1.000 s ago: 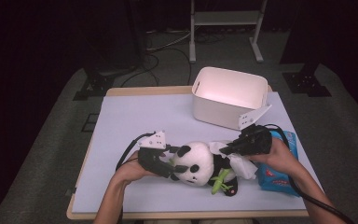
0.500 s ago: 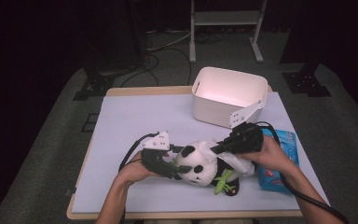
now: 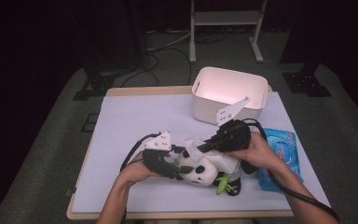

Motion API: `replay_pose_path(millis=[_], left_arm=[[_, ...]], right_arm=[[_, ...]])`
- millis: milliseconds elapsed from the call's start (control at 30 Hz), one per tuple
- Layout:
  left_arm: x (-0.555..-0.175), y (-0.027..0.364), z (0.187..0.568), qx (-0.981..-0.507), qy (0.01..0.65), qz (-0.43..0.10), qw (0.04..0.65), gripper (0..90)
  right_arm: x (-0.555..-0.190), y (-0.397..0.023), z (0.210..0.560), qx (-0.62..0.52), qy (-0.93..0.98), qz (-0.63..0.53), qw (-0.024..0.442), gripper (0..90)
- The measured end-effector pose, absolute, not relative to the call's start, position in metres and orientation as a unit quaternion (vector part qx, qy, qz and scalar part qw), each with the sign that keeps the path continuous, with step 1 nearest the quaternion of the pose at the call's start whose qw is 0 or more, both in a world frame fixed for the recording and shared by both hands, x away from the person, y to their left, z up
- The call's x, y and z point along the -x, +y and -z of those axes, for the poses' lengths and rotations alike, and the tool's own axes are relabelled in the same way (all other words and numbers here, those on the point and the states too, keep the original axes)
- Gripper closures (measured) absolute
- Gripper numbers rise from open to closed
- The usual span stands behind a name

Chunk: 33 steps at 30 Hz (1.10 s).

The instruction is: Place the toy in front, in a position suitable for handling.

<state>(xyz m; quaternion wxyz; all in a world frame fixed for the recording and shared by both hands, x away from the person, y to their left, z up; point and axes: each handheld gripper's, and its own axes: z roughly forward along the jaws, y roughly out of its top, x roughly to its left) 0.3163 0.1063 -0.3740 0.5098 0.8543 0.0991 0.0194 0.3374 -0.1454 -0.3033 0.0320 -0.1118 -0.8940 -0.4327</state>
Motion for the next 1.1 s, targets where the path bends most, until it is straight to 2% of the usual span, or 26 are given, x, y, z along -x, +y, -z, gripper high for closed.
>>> replay_pose_path(millis=[233, 667, 1100], left_arm=[[-0.318, 0.109, 0.376, -0.855, 0.102, -0.015, 0.508, 32.4], [-0.320, 0.112, 0.379, -0.853, 0.109, -0.010, 0.510, 32.4], [-0.320, 0.113, 0.379, -0.855, 0.108, -0.011, 0.508, 32.4]], right_arm=[[-0.338, -0.140, 0.304, 0.103, -0.898, 0.426, 0.034, 86.6], [-0.338, -0.178, 0.317, 0.146, -0.897, 0.417, 0.029, 86.5], [-0.337, -0.142, 0.306, 0.105, -0.900, 0.422, 0.036, 86.5]])
